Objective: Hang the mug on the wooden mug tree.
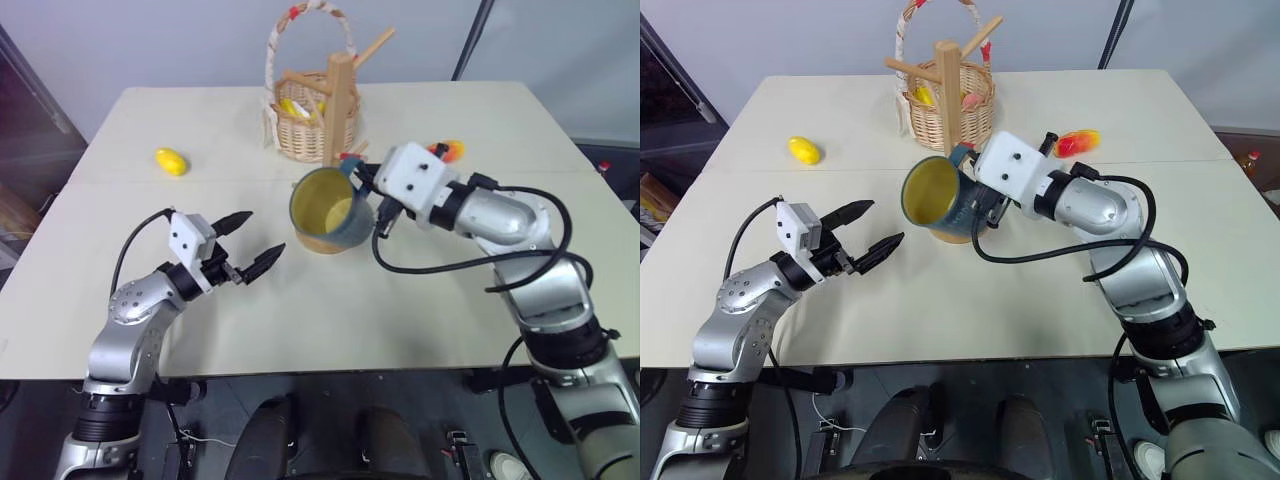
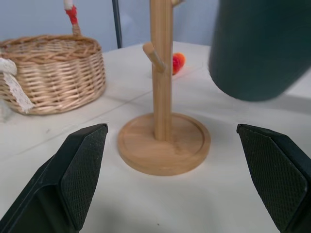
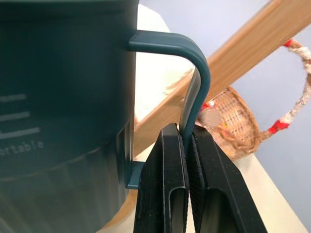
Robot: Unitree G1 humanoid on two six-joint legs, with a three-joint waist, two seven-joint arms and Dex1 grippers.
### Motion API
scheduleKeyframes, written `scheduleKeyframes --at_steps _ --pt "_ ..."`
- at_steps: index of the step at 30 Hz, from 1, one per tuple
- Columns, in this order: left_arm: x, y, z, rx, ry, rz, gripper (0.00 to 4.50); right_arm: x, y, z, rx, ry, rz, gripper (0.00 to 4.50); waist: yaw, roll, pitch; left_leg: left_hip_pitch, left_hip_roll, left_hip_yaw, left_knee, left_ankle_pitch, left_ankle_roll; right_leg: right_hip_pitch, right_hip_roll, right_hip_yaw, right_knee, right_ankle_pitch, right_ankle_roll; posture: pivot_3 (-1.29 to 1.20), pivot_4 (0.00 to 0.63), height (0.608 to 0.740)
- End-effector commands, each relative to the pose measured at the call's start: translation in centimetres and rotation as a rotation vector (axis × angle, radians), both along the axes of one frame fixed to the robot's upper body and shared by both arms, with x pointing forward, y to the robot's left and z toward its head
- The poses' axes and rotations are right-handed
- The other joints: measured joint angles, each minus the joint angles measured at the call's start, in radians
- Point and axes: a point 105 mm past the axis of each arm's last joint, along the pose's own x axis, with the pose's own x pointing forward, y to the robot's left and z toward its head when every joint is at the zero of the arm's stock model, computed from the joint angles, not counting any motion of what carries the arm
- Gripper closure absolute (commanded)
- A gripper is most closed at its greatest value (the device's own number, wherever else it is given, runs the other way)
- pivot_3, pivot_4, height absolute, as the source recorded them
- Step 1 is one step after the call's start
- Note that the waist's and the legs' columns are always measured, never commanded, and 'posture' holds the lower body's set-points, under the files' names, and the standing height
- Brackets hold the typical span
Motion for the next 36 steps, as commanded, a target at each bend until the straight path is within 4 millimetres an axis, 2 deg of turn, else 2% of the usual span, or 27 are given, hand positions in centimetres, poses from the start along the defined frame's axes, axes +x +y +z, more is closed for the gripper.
scheduleKeyframes --at_steps 1,16,26,36 --pt "-0.2 0.0 1.2 -0.011 -0.047 -0.014 0.00 -1.0 -0.9 1.9 0.005 -0.064 -0.007 4.48 0.000 0.000 0.000 0.000 0.000 0.000 0.000 0.000 0.000 0.000 0.000 0.000 0.000 0.000 0.000 0.00 0.150 0.740" --pt "-0.4 -0.2 1.6 -0.025 -0.059 -0.022 0.00 0.7 -1.0 2.8 0.000 -0.085 -0.039 4.48 -0.003 0.000 0.000 0.000 0.000 0.000 0.000 0.000 0.000 -0.001 0.000 0.000 0.000 0.000 0.000 0.00 0.150 0.740" --pt "-2.1 -1.6 4.3 -0.066 -0.086 -0.128 0.00 2.6 -0.1 2.6 -0.018 -0.073 -0.030 4.48 -0.004 0.000 0.000 0.000 0.000 0.000 0.000 0.000 0.000 0.000 0.000 0.000 0.000 0.000 0.000 0.00 0.150 0.740" --pt "-2.4 -2.6 5.4 -0.057 -0.096 -0.181 0.00 3.6 0.7 2.4 -0.031 -0.068 -0.014 4.48 -0.005 0.000 0.000 0.000 0.000 0.000 0.000 0.000 0.000 -0.001 0.003 0.000 0.000 0.000 0.000 0.00 0.150 0.740"
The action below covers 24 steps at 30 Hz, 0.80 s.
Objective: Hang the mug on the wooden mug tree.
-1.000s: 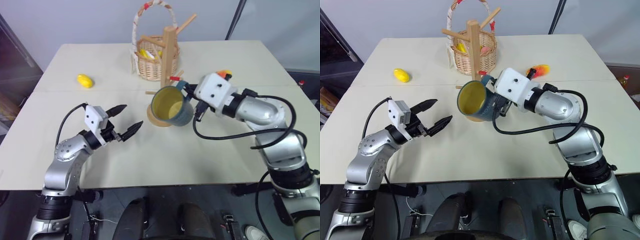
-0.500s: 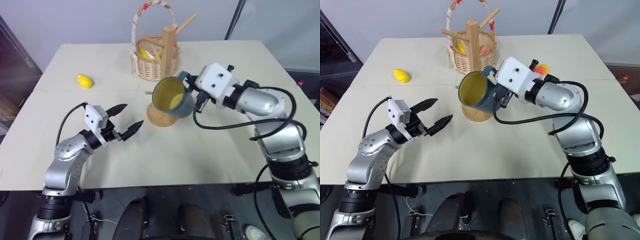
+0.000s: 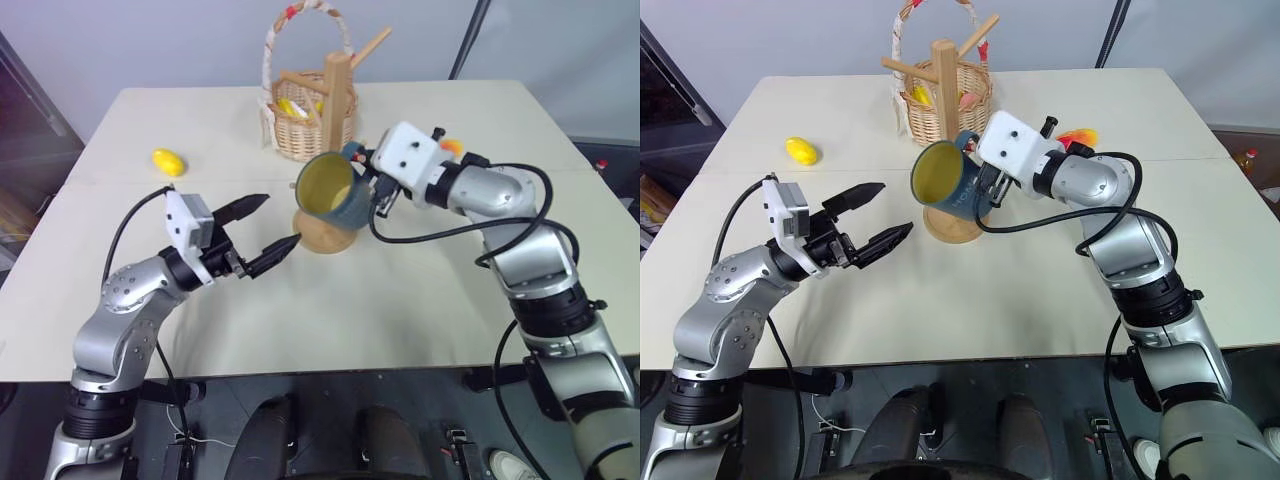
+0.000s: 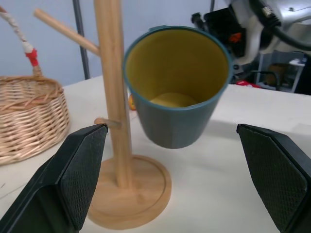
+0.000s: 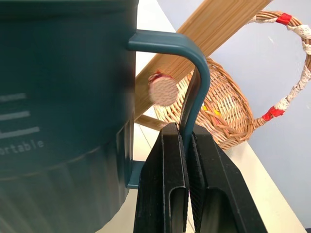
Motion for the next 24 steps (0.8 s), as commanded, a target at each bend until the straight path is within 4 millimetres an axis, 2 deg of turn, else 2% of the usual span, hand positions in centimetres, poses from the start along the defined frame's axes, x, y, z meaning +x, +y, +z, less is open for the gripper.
scheduleKeyframes --at_steps 1,2,3,8,13,16,17,20,24 --pt "-0.6 -0.4 1.3 -0.004 -0.051 -0.025 0.00 -0.2 0.6 1.5 -0.004 -0.062 0.023 4.48 0.000 0.000 0.000 0.000 0.000 0.000 0.000 0.000 0.000 0.000 0.000 0.000 0.000 0.000 0.000 0.00 0.150 0.740" --pt "-0.6 -0.4 1.3 -0.004 -0.052 -0.025 0.00 -0.2 0.6 1.5 -0.004 -0.060 0.024 3.80 0.000 0.000 0.000 0.000 0.000 0.000 0.000 0.000 0.000 0.000 0.000 0.000 0.000 0.000 0.000 0.00 0.150 0.740" --pt "-0.6 -0.4 1.4 -0.005 -0.053 -0.025 0.00 -0.2 0.5 1.5 -0.004 -0.063 0.022 3.45 0.000 0.000 0.000 0.000 0.000 0.000 0.000 0.000 0.000 0.000 0.000 0.000 0.000 0.000 0.000 0.00 0.150 0.740" --pt "-0.5 -0.5 1.4 -0.007 -0.054 -0.025 0.00 -0.2 0.2 2.1 -0.009 -0.105 0.008 0.93 -0.001 0.000 0.000 0.000 0.000 0.000 0.000 0.000 0.000 0.000 0.000 0.000 0.000 0.000 0.000 0.00 0.150 0.740" --pt "-0.3 -0.1 1.0 -0.009 -0.040 0.000 0.00 -2.0 -1.9 3.7 0.037 -0.137 0.004 0.93 0.004 0.000 0.000 0.000 0.000 0.000 0.000 0.000 0.000 0.000 0.000 0.000 0.000 0.000 0.000 0.00 0.150 0.740" --pt "0.6 1.2 0.4 -0.047 0.000 0.079 0.00 -3.8 -4.4 3.5 0.164 -0.080 0.020 0.93 0.010 0.000 0.000 0.000 0.000 0.000 0.000 0.000 0.000 0.001 0.000 0.000 -0.002 0.000 0.000 0.00 0.150 0.740" --pt "1.0 1.8 0.2 -0.071 0.011 0.117 0.00 -4.3 -5.3 2.9 0.198 -0.050 0.011 0.93 0.011 -0.001 0.000 0.000 0.000 0.000 0.000 0.000 0.000 0.001 -0.001 0.000 -0.002 0.000 0.000 0.00 0.150 0.740" --pt "2.6 4.3 -1.3 -0.091 0.047 0.291 0.00 -4.7 -8.5 0.8 0.449 0.050 -0.061 0.93 0.008 -0.001 0.000 0.000 0.000 0.000 0.000 0.000 0.000 0.002 -0.003 0.000 -0.002 0.000 0.000 0.00 0.150 0.740" --pt "3.4 7.5 -4.4 -0.098 0.119 0.462 0.00 -5.1 -11.5 -4.6 0.579 0.147 -0.151 0.93 0.003 -0.001 0.000 0.001 0.000 0.000 -0.001 0.000 0.000 0.001 -0.003 0.000 -0.001 0.000 0.000 0.00 0.150 0.740"
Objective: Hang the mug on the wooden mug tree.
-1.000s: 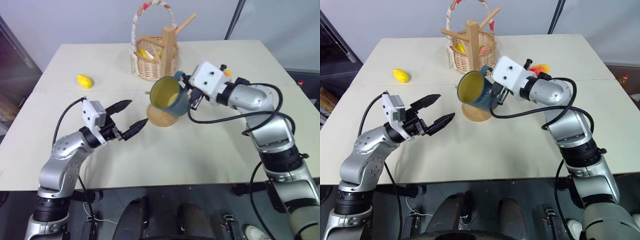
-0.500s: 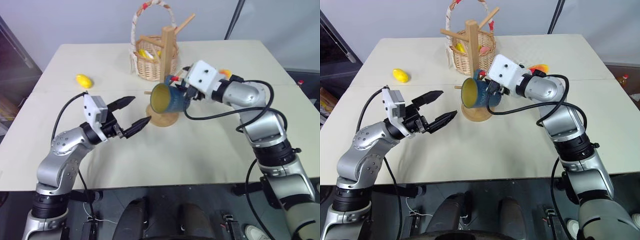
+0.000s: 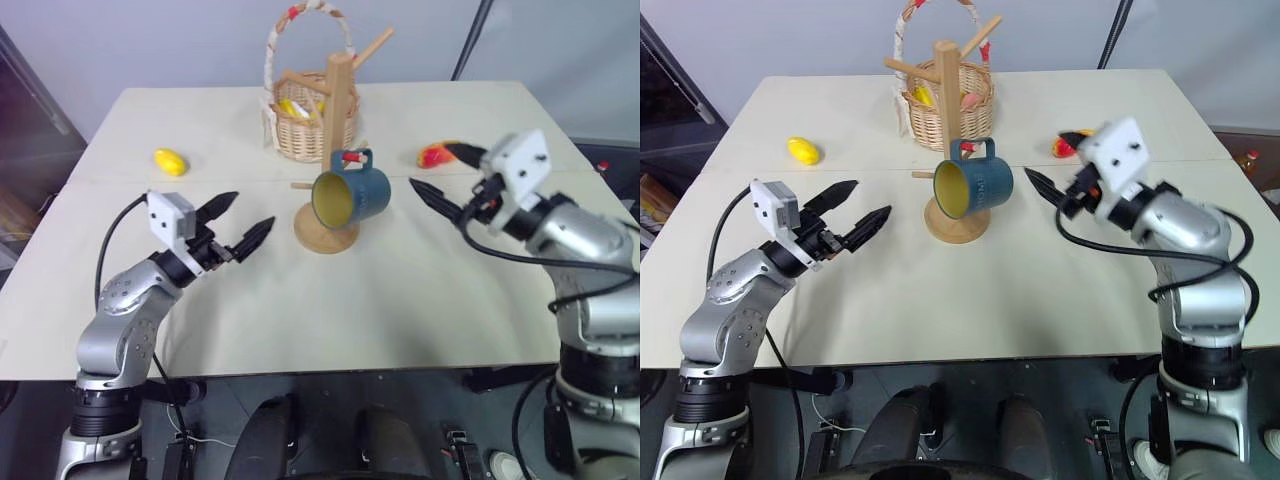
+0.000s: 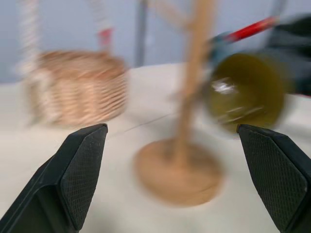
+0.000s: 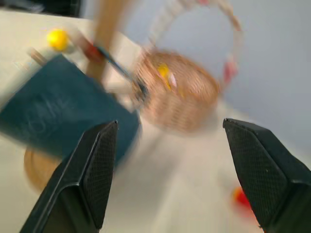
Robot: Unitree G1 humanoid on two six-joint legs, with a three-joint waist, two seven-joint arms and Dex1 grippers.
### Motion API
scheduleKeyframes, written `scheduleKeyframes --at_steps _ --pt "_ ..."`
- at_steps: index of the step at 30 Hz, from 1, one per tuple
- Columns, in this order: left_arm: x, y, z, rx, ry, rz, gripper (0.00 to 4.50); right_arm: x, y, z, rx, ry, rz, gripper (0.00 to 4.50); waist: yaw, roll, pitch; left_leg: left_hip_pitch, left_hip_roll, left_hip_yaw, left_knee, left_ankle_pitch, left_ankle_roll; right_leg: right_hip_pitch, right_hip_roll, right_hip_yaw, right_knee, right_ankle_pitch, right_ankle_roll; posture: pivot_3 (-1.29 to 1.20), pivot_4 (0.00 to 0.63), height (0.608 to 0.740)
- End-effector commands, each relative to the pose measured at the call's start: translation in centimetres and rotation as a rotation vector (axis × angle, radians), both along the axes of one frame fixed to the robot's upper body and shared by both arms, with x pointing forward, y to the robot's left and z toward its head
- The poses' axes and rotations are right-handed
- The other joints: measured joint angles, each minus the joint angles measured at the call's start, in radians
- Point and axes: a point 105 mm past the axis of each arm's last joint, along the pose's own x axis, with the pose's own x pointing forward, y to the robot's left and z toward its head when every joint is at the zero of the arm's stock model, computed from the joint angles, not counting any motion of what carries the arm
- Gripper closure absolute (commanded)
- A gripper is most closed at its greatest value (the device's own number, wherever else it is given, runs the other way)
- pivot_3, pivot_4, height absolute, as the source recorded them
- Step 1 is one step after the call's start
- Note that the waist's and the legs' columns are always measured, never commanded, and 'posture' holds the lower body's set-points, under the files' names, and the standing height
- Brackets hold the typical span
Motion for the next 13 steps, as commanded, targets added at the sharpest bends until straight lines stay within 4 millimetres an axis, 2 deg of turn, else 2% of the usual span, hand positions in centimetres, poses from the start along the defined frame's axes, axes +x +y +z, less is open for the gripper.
scheduleKeyframes --at_steps 1,3,6,13 --pt "0.2 3.1 -1.6 0.001 0.021 0.159 0.00 -0.5 -2.0 -2.0 0.117 -0.004 -0.054 0.93 -0.002 0.000 0.000 0.000 0.000 0.000 0.000 0.000 0.000 -0.001 0.000 0.000 0.000 0.000 0.000 0.00 0.150 0.740" --pt "0.1 4.1 -2.6 -0.003 0.043 0.219 0.00 -0.4 -2.9 -3.4 0.163 0.010 -0.086 0.93 -0.003 0.001 0.000 0.000 0.000 0.000 0.000 0.000 0.000 -0.001 0.000 0.000 0.001 0.000 0.000 0.00 0.150 0.740" --pt "-0.2 5.3 -3.6 0.005 0.066 0.276 0.00 -0.3 -3.2 -4.7 0.208 0.019 -0.100 0.93 -0.002 0.001 0.000 0.000 0.000 0.000 0.001 0.000 0.000 -0.001 0.000 0.000 0.001 0.000 0.000 0.00 0.150 0.740" --pt "-1.1 6.9 -4.7 0.032 0.087 0.353 0.00 0.0 -3.0 -7.3 0.199 0.064 -0.093 0.93 0.003 0.001 0.000 0.000 0.000 0.000 0.001 0.000 0.000 0.000 -0.001 0.000 0.000 0.000 0.000 0.00 0.150 0.740"
